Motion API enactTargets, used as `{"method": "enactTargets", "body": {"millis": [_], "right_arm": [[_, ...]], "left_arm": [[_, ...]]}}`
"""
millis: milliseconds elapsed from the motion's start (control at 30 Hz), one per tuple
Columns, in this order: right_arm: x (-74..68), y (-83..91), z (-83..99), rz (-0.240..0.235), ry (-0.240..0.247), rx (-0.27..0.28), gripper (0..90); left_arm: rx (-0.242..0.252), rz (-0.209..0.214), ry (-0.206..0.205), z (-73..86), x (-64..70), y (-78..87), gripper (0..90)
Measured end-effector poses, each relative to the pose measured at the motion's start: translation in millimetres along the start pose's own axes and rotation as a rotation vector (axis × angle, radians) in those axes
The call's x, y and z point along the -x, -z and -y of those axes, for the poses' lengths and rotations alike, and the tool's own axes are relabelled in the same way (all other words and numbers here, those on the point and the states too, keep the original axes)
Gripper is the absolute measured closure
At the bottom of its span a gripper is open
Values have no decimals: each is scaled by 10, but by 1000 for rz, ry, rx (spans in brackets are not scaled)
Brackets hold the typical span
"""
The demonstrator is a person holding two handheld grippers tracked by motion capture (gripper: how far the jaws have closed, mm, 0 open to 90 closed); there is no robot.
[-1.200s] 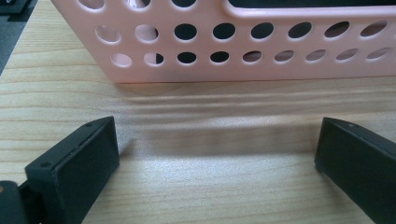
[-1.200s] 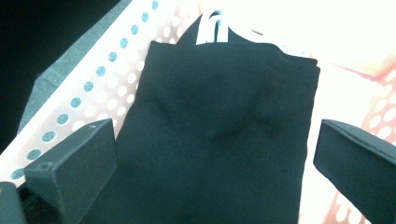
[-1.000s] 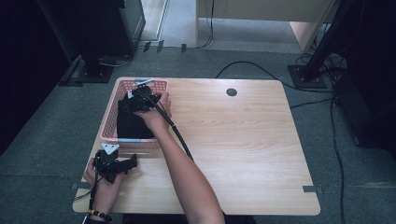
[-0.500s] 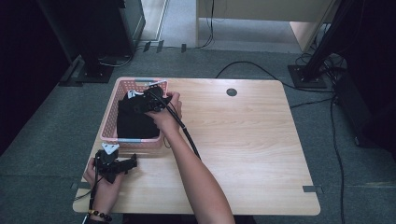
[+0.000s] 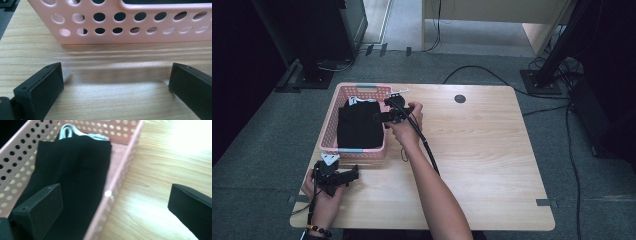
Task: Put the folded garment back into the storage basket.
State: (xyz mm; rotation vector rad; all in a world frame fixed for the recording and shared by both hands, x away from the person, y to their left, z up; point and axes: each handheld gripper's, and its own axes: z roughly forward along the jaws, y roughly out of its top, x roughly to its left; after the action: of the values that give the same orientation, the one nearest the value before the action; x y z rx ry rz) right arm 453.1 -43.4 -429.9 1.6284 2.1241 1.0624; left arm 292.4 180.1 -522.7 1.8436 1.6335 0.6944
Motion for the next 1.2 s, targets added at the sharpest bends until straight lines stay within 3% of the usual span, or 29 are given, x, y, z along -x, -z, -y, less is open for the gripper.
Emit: {"method": "enactTargets", "body": {"millis": [767, 1200], "right_arm": [[557, 44, 329, 57, -91, -10, 0], [818, -3, 624, 106, -93, -42, 0]], "left_arm": [[1, 0, 1, 0, 0, -1, 0], [1, 0, 1, 0, 0, -1, 0]]}}
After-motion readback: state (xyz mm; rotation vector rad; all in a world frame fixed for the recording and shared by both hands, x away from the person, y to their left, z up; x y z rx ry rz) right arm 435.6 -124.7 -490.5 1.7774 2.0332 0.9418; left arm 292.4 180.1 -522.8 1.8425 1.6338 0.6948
